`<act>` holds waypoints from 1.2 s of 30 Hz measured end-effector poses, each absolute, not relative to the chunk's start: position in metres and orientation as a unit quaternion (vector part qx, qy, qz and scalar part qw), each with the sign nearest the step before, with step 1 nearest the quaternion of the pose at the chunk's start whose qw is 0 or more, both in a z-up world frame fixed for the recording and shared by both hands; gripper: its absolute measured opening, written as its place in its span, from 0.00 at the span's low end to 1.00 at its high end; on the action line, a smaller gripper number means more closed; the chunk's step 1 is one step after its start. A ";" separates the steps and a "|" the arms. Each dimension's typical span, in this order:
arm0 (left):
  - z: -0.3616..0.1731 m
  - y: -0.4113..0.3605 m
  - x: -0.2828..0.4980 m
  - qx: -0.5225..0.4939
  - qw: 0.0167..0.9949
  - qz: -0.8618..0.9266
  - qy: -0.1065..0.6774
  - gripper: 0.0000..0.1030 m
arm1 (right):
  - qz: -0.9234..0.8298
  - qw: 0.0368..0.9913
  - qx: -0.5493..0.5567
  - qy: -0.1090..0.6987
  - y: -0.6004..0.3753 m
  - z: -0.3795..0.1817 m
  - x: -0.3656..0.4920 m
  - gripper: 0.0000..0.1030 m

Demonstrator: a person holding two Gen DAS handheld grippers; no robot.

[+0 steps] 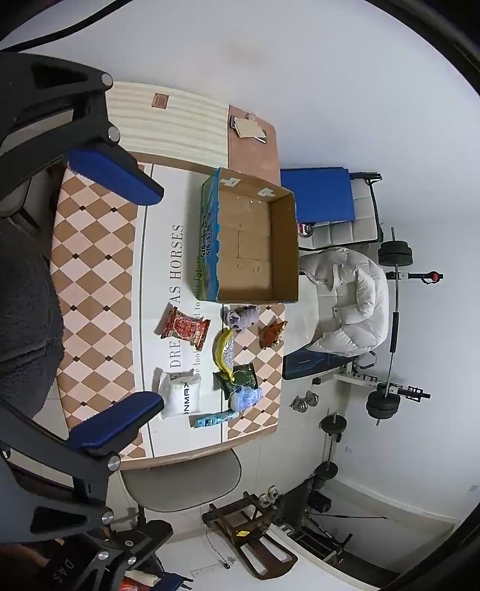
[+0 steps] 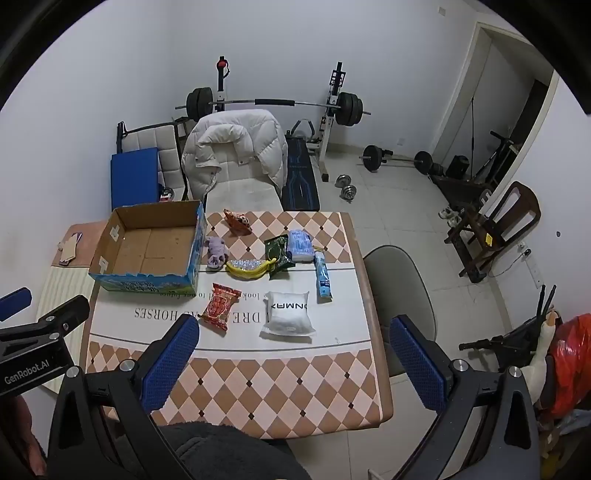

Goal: Organize soft objects

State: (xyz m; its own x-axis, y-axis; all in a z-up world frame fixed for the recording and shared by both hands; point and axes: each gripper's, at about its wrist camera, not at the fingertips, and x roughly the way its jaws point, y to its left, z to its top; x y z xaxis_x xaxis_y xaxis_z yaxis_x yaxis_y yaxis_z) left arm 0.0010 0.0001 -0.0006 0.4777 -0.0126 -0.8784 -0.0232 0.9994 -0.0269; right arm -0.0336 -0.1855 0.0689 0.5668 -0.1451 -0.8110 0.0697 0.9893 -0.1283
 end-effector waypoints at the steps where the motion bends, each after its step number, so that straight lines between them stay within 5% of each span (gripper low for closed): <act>1: -0.001 0.000 0.002 -0.016 0.860 0.003 0.510 1.00 | -0.059 0.887 -0.038 0.457 -0.188 0.068 -0.034 1.00; 36: 0.017 -0.001 0.004 -0.016 0.870 0.005 0.493 1.00 | -0.055 0.894 -0.047 0.442 -0.177 0.088 -0.028 1.00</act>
State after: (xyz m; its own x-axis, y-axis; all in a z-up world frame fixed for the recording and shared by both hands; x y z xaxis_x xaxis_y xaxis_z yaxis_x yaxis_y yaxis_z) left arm 0.0045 -0.0013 0.0174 0.5134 -0.0072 -0.8581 -0.0235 0.9995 -0.0224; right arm -0.0284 -0.1774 0.0884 0.6026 -0.1401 -0.7857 0.0570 0.9895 -0.1327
